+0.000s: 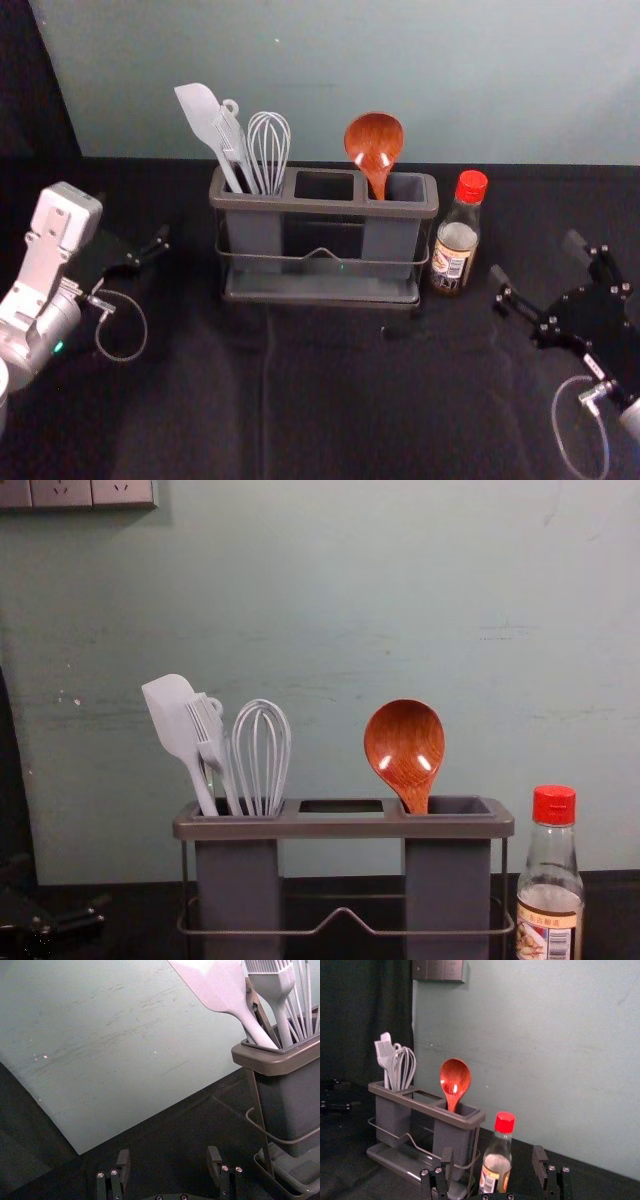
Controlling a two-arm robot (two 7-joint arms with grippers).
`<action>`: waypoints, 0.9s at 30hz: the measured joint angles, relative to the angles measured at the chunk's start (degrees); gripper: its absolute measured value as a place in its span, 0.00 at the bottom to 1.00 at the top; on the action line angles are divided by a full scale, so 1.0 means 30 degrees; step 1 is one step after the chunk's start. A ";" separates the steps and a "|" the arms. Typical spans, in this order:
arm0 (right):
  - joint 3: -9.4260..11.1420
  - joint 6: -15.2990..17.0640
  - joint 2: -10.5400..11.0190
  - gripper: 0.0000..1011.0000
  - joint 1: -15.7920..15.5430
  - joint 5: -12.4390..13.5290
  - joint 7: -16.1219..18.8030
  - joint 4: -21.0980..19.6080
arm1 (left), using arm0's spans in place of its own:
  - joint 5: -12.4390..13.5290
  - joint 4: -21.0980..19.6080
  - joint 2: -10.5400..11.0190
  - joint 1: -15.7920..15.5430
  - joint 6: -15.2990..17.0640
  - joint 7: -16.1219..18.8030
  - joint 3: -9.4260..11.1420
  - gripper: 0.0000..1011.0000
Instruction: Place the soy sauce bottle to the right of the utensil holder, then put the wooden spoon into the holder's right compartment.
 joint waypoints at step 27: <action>-0.0448 0.0526 -0.1522 0.99 0.0650 -0.0873 -0.0725 0.2882 | 0.0000 0.0000 0.0001 0.0000 0.0000 0.0000 0.0000 0.99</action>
